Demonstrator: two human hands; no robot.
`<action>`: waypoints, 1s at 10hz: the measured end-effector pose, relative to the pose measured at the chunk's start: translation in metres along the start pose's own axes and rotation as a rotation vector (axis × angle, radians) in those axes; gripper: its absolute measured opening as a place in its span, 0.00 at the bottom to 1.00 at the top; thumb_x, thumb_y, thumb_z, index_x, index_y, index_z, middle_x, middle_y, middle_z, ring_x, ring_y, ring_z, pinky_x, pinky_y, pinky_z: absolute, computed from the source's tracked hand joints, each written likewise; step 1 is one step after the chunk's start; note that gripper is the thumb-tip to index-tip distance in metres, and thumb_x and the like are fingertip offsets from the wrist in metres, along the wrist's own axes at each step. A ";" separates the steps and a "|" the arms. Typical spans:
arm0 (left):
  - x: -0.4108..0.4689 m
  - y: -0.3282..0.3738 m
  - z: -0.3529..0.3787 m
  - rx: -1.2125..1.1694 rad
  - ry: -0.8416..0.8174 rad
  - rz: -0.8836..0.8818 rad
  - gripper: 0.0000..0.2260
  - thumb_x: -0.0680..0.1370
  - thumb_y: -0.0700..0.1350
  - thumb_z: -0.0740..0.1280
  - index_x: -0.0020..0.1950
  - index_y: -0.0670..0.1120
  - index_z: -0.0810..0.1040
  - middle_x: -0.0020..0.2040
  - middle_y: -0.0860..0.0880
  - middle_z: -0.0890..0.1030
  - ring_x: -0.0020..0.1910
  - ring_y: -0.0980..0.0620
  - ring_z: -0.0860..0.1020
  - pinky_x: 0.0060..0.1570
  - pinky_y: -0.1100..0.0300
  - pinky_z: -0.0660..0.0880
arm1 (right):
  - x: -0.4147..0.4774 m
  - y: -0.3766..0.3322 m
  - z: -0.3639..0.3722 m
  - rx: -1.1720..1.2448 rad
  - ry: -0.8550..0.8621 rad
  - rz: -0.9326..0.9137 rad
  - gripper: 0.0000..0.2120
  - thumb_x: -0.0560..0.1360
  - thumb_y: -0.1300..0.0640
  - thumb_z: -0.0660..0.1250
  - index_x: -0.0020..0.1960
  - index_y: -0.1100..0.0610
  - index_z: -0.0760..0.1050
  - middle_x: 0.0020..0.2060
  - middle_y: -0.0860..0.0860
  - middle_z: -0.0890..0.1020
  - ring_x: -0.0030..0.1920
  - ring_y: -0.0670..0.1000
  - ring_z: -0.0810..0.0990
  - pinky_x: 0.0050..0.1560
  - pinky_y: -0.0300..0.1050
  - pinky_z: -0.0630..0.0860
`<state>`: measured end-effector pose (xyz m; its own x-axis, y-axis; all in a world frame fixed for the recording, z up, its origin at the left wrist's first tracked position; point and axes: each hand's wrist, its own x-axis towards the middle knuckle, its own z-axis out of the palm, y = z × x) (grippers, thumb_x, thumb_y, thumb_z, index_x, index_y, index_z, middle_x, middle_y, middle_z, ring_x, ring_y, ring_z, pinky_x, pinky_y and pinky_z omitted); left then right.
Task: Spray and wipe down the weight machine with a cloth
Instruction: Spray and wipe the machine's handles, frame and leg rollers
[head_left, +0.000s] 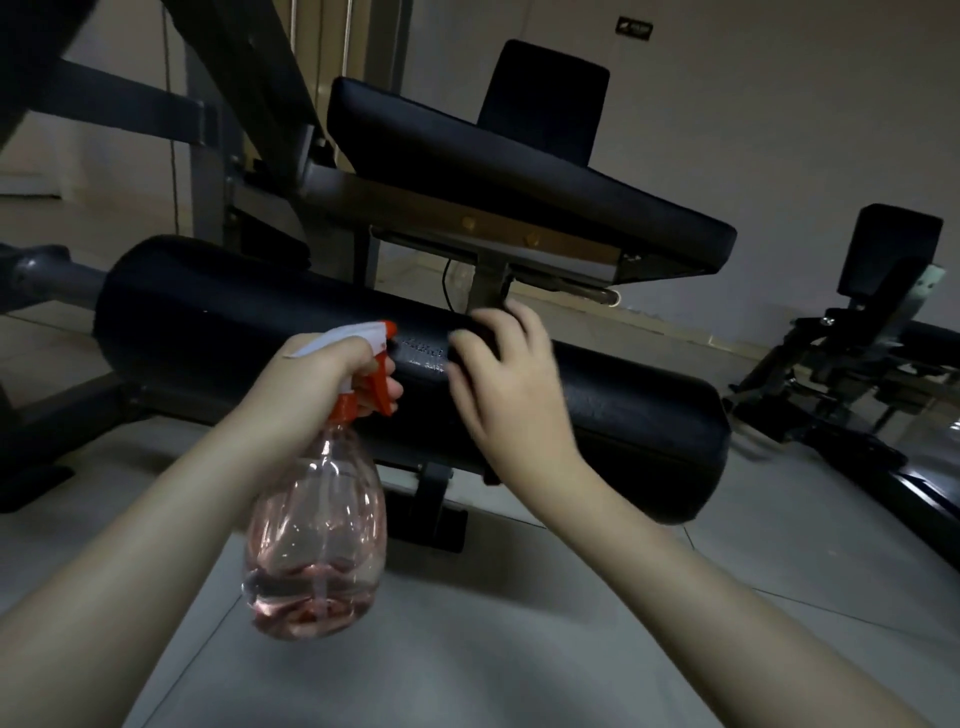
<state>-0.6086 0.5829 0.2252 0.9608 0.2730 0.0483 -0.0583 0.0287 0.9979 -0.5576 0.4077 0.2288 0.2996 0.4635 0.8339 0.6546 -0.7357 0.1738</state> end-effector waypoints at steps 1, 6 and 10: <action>0.005 0.004 0.009 0.031 -0.050 -0.006 0.12 0.80 0.33 0.55 0.55 0.42 0.75 0.24 0.44 0.77 0.20 0.50 0.77 0.22 0.61 0.74 | 0.020 -0.007 0.009 0.011 -0.043 -0.009 0.11 0.75 0.55 0.61 0.48 0.61 0.78 0.49 0.60 0.78 0.56 0.64 0.74 0.55 0.55 0.74; 0.023 -0.017 -0.060 -0.178 0.223 0.034 0.08 0.80 0.38 0.61 0.49 0.46 0.79 0.28 0.50 0.81 0.28 0.51 0.82 0.43 0.50 0.76 | 0.063 0.023 0.010 0.119 -0.193 0.354 0.12 0.76 0.52 0.61 0.53 0.58 0.77 0.49 0.57 0.78 0.50 0.59 0.76 0.50 0.52 0.74; 0.047 -0.023 -0.061 -0.142 0.233 -0.039 0.09 0.80 0.39 0.60 0.51 0.47 0.79 0.24 0.52 0.80 0.24 0.53 0.80 0.26 0.60 0.75 | 0.076 -0.016 0.021 0.258 -0.323 0.286 0.20 0.76 0.54 0.63 0.66 0.54 0.67 0.62 0.55 0.70 0.63 0.58 0.69 0.61 0.50 0.70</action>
<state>-0.5781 0.6538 0.2020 0.8756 0.4828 -0.0177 -0.0759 0.1737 0.9819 -0.5311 0.4650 0.2782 0.6648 0.4204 0.6175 0.6529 -0.7286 -0.2069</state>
